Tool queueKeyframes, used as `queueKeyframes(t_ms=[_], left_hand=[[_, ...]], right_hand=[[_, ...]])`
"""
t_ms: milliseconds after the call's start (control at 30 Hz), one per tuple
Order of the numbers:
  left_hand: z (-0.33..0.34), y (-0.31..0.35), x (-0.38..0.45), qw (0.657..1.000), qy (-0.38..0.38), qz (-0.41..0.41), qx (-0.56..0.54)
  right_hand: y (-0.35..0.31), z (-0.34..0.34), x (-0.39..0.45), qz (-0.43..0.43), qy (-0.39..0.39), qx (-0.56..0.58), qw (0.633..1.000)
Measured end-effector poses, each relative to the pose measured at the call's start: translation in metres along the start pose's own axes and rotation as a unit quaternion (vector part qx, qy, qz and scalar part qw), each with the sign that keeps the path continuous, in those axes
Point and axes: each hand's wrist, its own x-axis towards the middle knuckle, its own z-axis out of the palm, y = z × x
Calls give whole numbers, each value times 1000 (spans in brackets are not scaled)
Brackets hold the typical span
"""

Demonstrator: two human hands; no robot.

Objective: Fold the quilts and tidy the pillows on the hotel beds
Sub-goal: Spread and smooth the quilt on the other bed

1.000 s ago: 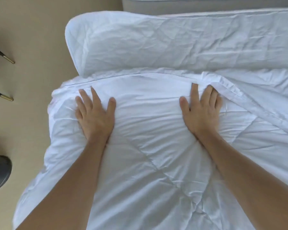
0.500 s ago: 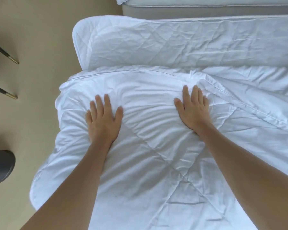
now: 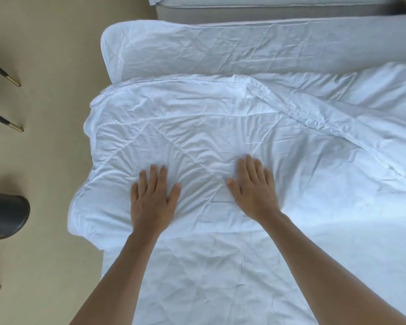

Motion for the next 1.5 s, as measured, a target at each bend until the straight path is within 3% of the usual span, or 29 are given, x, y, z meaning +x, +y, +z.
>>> queueKeyframes(t_ms=[233, 500, 700, 1167, 1300, 1400, 1500], left_hand=[[-56, 63, -41, 995, 56, 63, -54], [-73, 211, -123, 980, 30, 180, -78], [-61, 357, -192, 962, 1, 257, -91], [-27, 700, -380, 921, -25, 388, 3], [-8, 768, -398, 937, -100, 322, -96], [19, 807, -396, 938, -188, 191, -218], [62, 829, -379, 910, -230, 54, -340]], right_hand=[[29, -59, -84, 51, 82, 73, 993], [119, -135, -221, 177, 161, 135, 961], [240, -164, -332, 275, 167, 111, 940], [567, -274, -573, 422, 162, 60, 890], [629, -287, -605, 460, 160, 86, 869], [665, -277, -604, 495, 156, 186, 834], [695, -252, -586, 517, 131, 305, 789]])
